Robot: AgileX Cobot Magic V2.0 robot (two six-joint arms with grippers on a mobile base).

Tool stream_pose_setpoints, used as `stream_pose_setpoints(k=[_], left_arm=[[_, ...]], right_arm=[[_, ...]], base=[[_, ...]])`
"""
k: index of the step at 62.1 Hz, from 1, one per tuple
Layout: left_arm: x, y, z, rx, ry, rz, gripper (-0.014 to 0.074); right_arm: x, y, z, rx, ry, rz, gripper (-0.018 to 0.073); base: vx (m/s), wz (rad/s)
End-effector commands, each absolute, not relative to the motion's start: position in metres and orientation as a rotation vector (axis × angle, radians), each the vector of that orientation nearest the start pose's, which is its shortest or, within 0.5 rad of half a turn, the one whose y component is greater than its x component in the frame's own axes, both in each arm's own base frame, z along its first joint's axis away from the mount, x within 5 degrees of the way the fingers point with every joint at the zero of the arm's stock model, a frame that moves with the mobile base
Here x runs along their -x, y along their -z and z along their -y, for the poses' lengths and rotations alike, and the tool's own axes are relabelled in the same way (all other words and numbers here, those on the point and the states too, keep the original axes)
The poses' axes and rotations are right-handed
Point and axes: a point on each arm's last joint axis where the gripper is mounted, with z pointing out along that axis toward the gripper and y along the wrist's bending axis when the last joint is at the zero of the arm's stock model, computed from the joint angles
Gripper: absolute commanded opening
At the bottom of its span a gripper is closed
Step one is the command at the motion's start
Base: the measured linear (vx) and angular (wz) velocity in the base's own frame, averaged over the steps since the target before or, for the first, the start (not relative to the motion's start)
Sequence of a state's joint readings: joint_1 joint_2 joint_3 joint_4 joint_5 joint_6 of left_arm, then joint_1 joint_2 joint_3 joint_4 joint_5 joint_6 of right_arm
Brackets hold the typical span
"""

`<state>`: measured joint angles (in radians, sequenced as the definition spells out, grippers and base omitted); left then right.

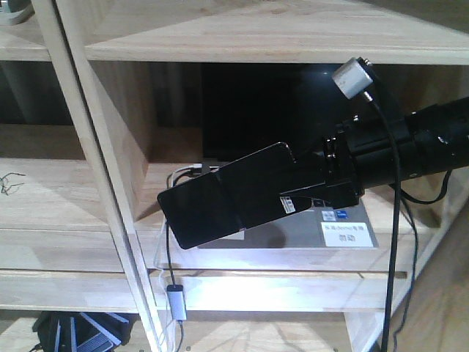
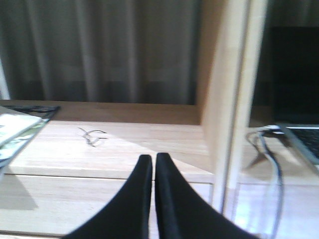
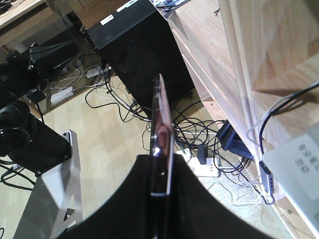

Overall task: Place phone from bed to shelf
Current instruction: 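Extend the right gripper with the phone over the upper shelf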

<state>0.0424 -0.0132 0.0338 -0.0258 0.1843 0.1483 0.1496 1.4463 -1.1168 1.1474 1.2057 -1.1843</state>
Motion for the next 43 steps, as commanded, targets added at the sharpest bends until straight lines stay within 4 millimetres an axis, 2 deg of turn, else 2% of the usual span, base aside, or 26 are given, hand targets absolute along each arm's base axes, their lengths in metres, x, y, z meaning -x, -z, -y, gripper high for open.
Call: stream_pose_setpoints(k=[1, 43], left_arm=[[-0.0549, -0.2003, -0.0018, -0.058, -0.112, -1.581, 0.0001], [-0.0549, -0.2003, -0.0018, -0.058, -0.112, -1.581, 0.0001]], right_arm=[[-0.2497, -0.3511, -0.1203, 1.041, -1.224, -1.905, -0.0002], [-0.2496, -0.3511, -0.1204, 1.042, -1.225, -1.905, -0.0002]], base=[[0.11, 0.14], [0.02, 0.0]])
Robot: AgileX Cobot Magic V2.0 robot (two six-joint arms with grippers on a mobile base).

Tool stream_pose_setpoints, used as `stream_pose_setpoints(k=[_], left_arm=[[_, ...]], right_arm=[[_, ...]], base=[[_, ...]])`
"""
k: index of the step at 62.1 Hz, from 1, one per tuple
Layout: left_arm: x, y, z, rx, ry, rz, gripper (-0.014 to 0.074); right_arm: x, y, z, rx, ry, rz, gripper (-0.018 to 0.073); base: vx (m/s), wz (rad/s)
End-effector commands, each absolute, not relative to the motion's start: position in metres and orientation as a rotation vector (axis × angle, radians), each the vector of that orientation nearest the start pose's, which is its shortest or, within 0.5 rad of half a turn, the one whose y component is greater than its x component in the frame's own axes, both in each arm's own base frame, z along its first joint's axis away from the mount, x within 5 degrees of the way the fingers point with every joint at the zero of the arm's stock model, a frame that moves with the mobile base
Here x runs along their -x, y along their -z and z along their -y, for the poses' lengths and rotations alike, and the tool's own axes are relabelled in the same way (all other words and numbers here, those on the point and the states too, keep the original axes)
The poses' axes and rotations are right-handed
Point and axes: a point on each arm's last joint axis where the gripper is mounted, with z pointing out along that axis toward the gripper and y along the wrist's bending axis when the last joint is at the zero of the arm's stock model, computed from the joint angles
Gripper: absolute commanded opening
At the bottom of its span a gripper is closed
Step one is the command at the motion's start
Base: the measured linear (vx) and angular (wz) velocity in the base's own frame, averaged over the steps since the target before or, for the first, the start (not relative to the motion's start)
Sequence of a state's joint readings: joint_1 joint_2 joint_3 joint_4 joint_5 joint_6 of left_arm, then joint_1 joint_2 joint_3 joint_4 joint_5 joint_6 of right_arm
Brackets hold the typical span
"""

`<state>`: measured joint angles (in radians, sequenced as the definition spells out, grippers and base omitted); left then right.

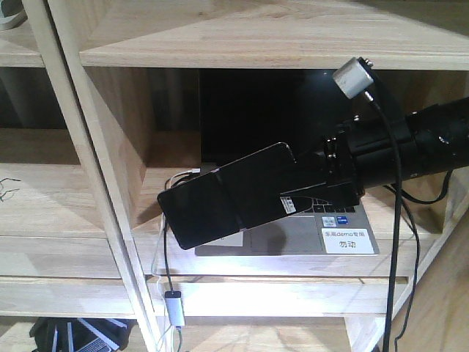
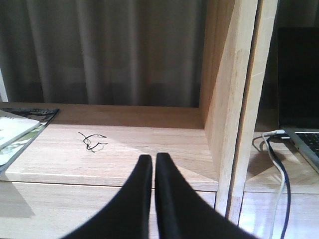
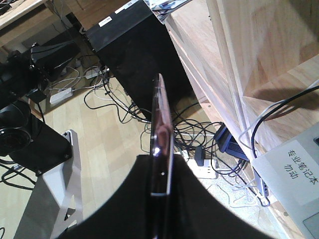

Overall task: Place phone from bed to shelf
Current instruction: 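Extend the right gripper with the phone over the upper shelf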

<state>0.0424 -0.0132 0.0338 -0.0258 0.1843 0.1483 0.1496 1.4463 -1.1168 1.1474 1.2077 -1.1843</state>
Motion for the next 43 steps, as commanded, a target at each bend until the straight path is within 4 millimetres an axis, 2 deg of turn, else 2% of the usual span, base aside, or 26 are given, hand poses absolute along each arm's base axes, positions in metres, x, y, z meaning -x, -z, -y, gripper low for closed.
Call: stream_pose_setpoints(k=[1, 43], left_arm=[[-0.0549, -0.2003, -0.0018, -0.058, -0.112, -1.581, 0.0001], [-0.0549, -0.2003, -0.0018, -0.058, -0.112, -1.581, 0.0001]], right_arm=[[-0.2496, -0.3511, -0.1204, 1.042, -1.225, -1.905, -0.0002], [-0.2496, -0.3511, -0.1204, 1.042, -1.225, -1.905, -0.0002]], base=[[0.0, 0.0], [0.0, 0.0]])
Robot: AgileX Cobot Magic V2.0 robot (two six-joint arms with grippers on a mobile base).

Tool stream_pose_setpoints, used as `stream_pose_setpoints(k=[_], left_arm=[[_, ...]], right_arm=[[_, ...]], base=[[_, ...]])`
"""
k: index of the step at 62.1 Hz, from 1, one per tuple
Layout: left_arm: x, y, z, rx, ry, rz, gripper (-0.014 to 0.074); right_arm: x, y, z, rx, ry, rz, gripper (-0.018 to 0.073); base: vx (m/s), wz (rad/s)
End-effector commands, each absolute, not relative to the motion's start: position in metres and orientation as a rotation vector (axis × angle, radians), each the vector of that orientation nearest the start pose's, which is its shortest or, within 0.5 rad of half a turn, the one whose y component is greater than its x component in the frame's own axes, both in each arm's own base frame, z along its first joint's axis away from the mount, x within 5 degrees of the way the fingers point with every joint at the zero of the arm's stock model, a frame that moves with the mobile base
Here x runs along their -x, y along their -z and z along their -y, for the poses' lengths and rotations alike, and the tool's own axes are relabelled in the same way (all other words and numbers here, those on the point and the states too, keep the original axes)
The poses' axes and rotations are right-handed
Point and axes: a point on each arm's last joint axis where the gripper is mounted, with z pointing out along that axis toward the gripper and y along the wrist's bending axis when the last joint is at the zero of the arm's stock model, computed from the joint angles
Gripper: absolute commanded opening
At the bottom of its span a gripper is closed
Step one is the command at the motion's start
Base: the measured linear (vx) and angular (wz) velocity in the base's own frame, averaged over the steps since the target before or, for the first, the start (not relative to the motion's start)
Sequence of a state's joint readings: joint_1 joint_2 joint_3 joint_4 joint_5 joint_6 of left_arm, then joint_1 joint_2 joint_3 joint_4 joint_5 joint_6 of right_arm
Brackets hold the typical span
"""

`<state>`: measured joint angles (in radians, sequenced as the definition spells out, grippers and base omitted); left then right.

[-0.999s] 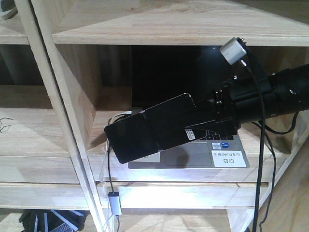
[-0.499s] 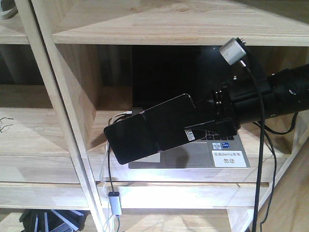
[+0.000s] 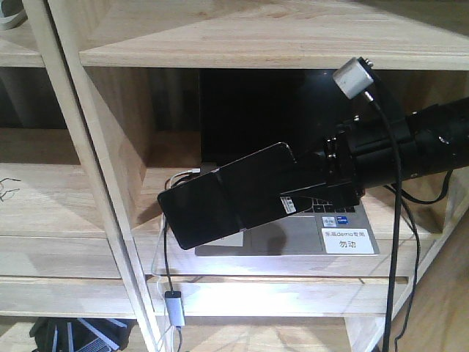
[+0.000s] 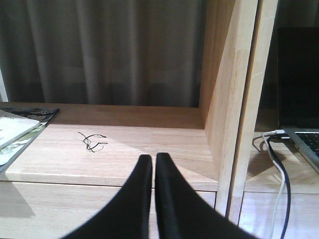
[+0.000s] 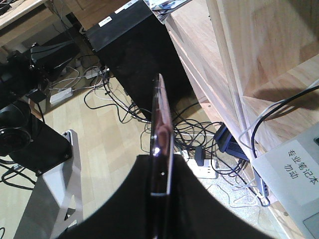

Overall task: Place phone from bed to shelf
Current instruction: 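Extend the right gripper with the phone over the upper shelf, then lower the phone onto the shelf above the laptop and open the right gripper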

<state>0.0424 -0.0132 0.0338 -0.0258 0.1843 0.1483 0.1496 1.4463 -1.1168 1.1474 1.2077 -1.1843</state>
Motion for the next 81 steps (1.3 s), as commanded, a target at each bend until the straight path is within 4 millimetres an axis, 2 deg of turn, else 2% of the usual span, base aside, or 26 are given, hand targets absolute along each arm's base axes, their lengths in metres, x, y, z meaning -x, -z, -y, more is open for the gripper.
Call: stream_pose_setpoints(k=[1, 27, 37, 59, 72, 81], left_arm=[[-0.055, -0.2, -0.002, -0.058, -0.112, -1.581, 0.0001], [-0.055, -0.2, -0.002, -0.058, -0.112, -1.581, 0.0001], [-0.055, -0.2, -0.002, -0.058, -0.112, -1.581, 0.0001], [-0.055, -0.2, -0.002, -0.058, -0.112, -1.581, 0.0001], [-0.055, -0.2, -0.002, -0.058, -0.112, -1.581, 0.0001], [-0.055, -0.2, -0.002, -0.058, -0.112, -1.581, 0.0001]], right_arm=[[-0.25, -0.351, -0.12, 1.042, -1.225, -1.905, -0.0002], [-0.249, -0.353, -0.121, 1.037, -1.246, -1.895, -0.0002], [-0.241, -0.364, -0.12, 1.033, -1.236, -1.854, -0.0002], [-0.204, -0.414, -0.112, 0.951, -1.082, -1.664, -0.0002], [-0.193, -0.463, -0.106, 0.906, -0.932, -1.554, -0.0002], [-0.198, -0.498, -0.102, 0.882, -0.803, -1.48, -0.0002]], base=[[0.0, 0.0], [0.0, 0.0], [0.0, 0.0], [0.0, 0.0], [0.0, 0.0], [0.0, 0.0]])
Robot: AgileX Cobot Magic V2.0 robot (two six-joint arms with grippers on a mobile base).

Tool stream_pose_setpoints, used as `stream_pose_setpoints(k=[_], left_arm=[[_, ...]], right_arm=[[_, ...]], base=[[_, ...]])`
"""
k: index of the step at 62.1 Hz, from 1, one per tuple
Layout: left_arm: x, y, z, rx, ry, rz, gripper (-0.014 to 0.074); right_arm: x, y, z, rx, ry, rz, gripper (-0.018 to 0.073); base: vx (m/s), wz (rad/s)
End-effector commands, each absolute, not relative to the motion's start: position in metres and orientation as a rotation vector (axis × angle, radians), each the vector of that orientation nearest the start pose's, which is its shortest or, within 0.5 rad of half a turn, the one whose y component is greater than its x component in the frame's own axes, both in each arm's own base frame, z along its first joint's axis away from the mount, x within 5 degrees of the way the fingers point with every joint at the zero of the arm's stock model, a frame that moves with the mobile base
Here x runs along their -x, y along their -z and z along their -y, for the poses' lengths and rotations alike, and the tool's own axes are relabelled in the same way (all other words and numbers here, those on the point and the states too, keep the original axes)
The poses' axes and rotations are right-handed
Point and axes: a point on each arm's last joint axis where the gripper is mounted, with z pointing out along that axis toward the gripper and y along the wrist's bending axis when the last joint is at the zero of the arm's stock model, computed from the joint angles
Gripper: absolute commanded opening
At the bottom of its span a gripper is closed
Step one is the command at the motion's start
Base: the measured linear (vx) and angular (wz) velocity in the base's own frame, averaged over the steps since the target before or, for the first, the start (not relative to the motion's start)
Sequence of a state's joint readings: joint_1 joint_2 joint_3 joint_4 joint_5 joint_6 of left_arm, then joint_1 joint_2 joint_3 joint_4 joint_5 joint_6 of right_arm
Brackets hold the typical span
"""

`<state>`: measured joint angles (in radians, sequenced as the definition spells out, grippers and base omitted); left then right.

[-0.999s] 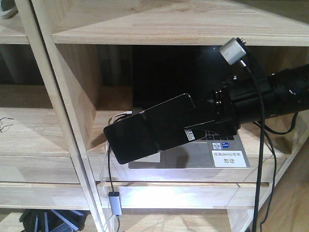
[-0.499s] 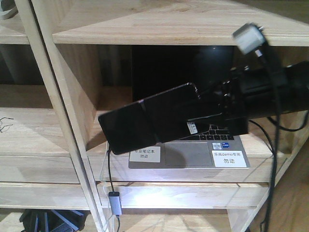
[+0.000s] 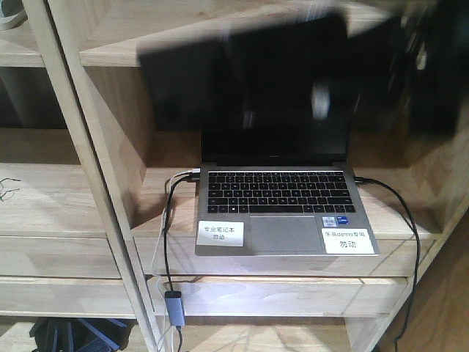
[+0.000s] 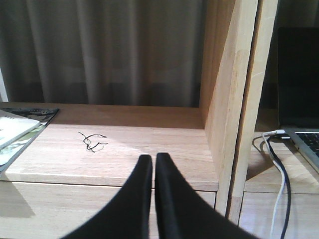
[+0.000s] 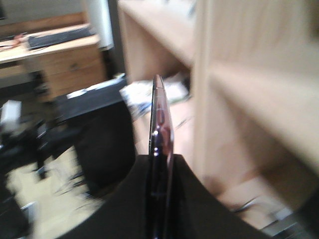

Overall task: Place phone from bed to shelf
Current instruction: 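Lower the phone onto the shelf above the laptop and open the right gripper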

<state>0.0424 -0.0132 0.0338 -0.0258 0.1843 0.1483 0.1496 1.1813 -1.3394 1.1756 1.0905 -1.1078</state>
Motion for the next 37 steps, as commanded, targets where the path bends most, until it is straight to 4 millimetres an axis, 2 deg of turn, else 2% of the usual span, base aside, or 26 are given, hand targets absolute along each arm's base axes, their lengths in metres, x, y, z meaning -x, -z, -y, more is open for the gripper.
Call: stream_pose_setpoints(k=[1, 9, 19, 27, 37], left_arm=[[-0.055, -0.2, -0.002, -0.058, -0.112, -1.581, 0.0001], [-0.055, -0.2, -0.002, -0.058, -0.112, -1.581, 0.0001], [-0.055, -0.2, -0.002, -0.058, -0.112, -1.581, 0.0001], [-0.055, -0.2, -0.002, -0.058, -0.112, -1.581, 0.0001], [-0.055, -0.2, -0.002, -0.058, -0.112, -1.581, 0.0001]], right_arm=[[-0.199, -0.502, -0.102, 0.877, -0.79, -1.475, -0.0002], [-0.213, -0.526, -0.103, 0.846, -0.762, -1.424, -0.0002], [-0.243, -0.541, -0.109, 0.838, -0.788, -1.38, -0.0002], [-0.274, -0.541, -0.113, 0.814, -0.82, -1.394, -0.0002], [-0.318, -0.529, -0.12, 0.779, -0.873, -1.426, -0.0002]], base=[[0.0, 0.0], [0.0, 0.0], [0.0, 0.0], [0.0, 0.0], [0.0, 0.0]])
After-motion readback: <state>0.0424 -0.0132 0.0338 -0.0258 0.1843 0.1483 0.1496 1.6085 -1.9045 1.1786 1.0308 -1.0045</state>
